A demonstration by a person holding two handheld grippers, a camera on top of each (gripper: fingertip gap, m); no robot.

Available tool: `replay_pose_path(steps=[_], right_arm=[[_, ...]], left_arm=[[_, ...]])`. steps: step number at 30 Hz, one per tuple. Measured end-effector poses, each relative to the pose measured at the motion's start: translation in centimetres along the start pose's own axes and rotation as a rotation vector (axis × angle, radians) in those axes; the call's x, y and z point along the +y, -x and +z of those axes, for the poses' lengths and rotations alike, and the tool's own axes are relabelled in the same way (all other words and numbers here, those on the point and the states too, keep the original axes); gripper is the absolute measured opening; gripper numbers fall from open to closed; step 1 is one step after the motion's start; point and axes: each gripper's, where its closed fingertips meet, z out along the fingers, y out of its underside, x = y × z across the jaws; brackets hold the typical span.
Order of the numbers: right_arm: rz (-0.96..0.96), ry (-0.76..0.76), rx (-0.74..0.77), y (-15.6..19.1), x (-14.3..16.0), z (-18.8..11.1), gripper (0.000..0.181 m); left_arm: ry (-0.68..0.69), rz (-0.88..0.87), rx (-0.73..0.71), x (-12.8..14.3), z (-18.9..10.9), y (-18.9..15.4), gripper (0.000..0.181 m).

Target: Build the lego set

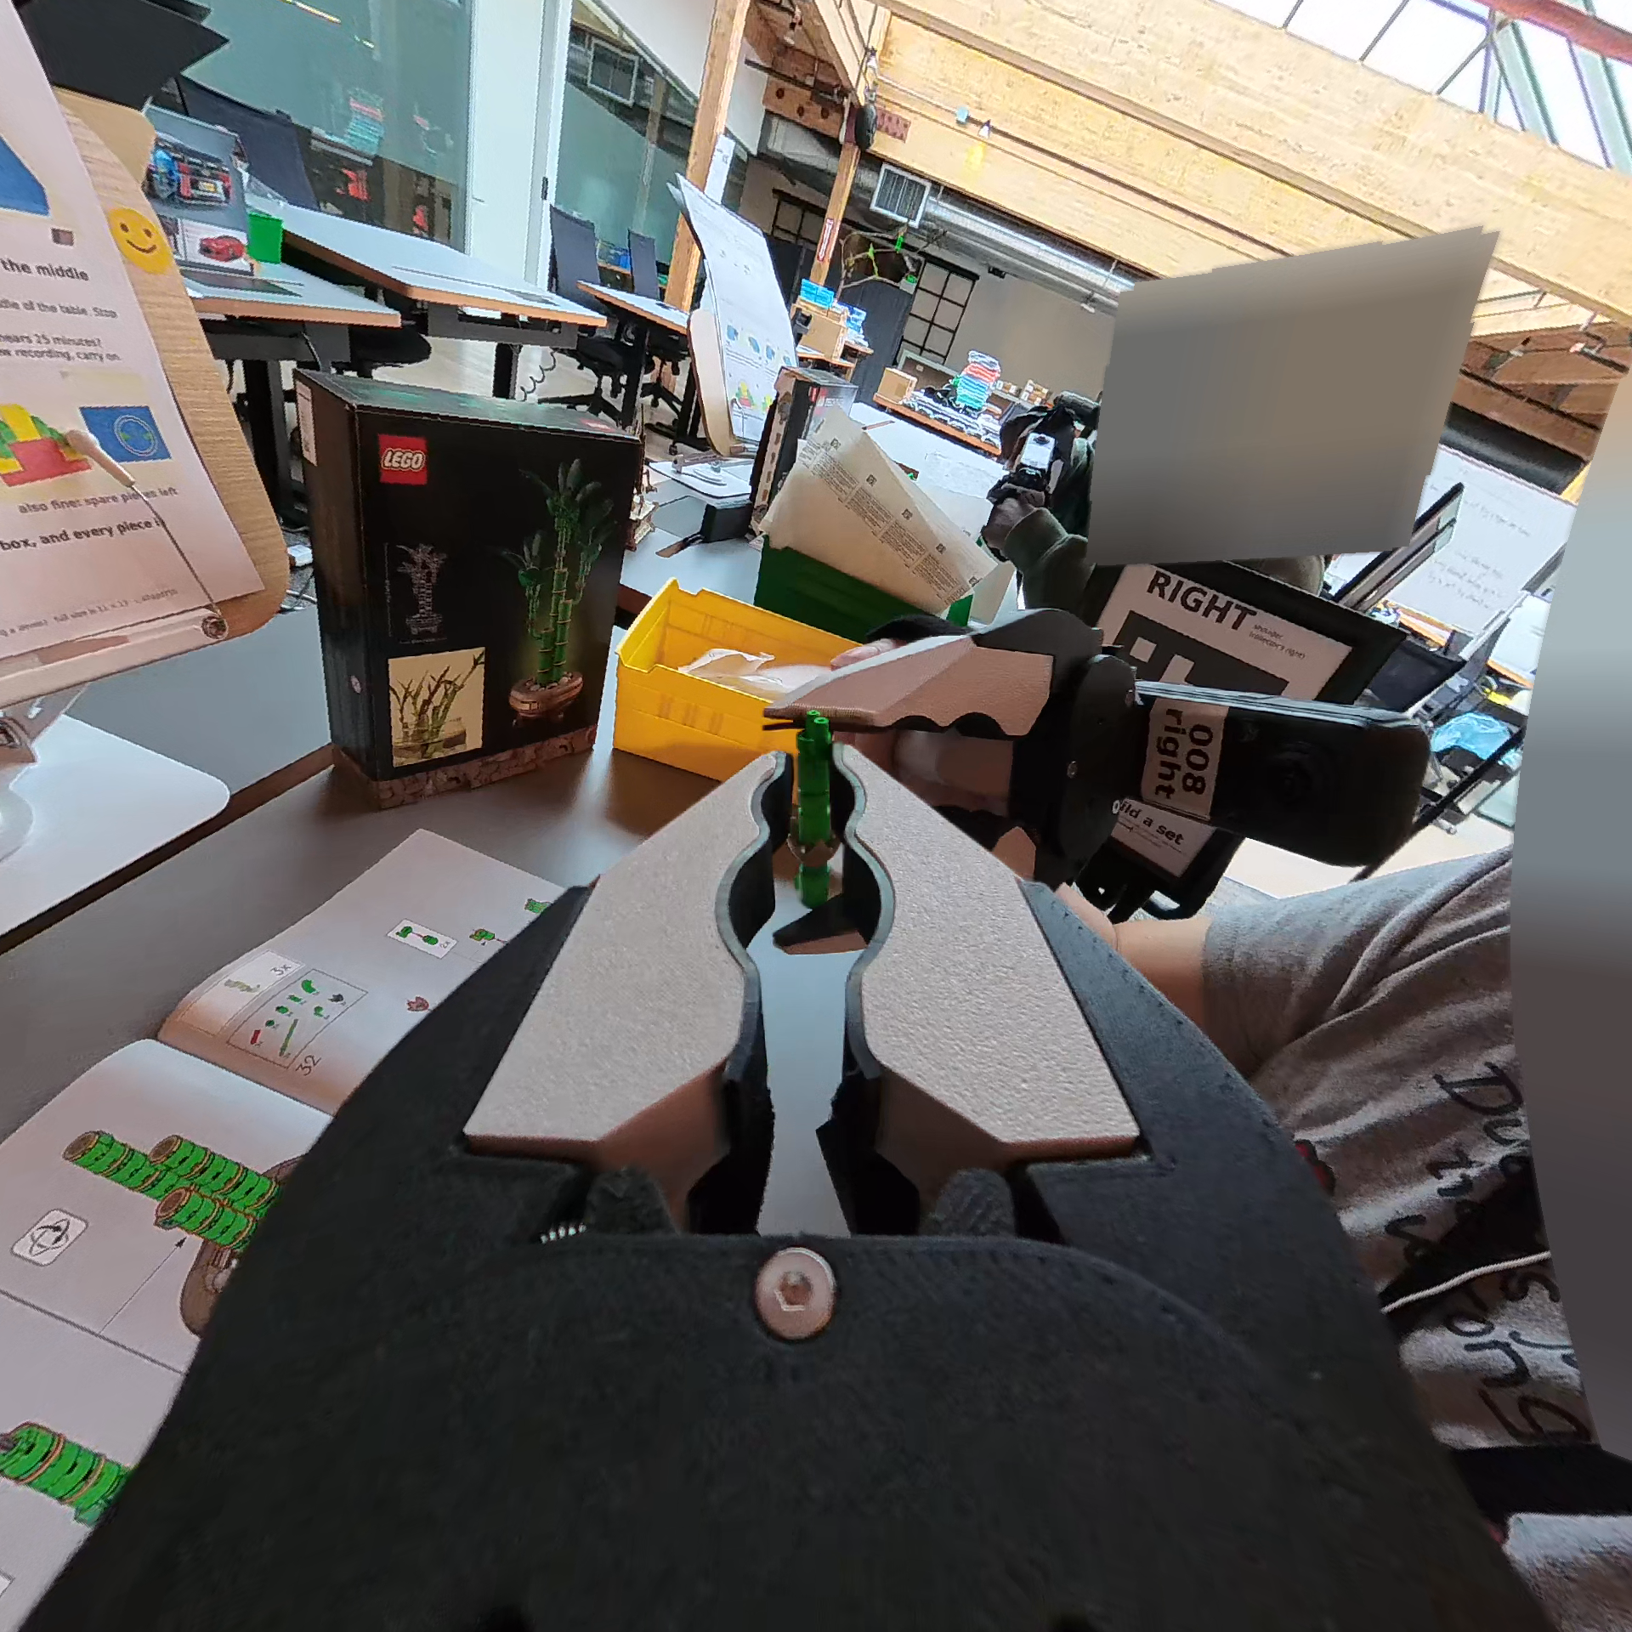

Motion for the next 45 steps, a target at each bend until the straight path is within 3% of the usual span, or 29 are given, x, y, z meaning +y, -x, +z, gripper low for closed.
replay_pose_path(steps=[26,28,32,35,41,45], right_arm=[[0.028,-0.016,-0.007,-0.2,-0.2,-0.1,0.047],[0.019,-0.022,-0.02,0.1,-0.3,-0.2,0.028],[0.017,-0.052,0.003,-0.3,-0.8,-0.4,0.027],[0.019,-0.008,-0.032,0.3,0.2,0.0,0.023],[0.104,-0.025,-0.067,0.4,1.3,0.3,0.019],[0.123,0.022,-0.107,1.0,2.9,0.8,0.02]], left_arm=[[-0.03,-0.019,0.043,-0.4,0.0,-0.3,0.0],[-0.03,-0.022,0.041,-0.4,-0.1,-0.3,0.001],[-0.018,-0.021,0.043,-0.2,0.0,-0.2,0.0],[0.02,-0.018,-0.013,0.6,0.4,1.0,0.0],[-0.017,-0.075,0.013,0.1,-0.5,1.4,0.0],[0.051,-0.091,-0.021,1.1,-0.9,2.2,0.003]])
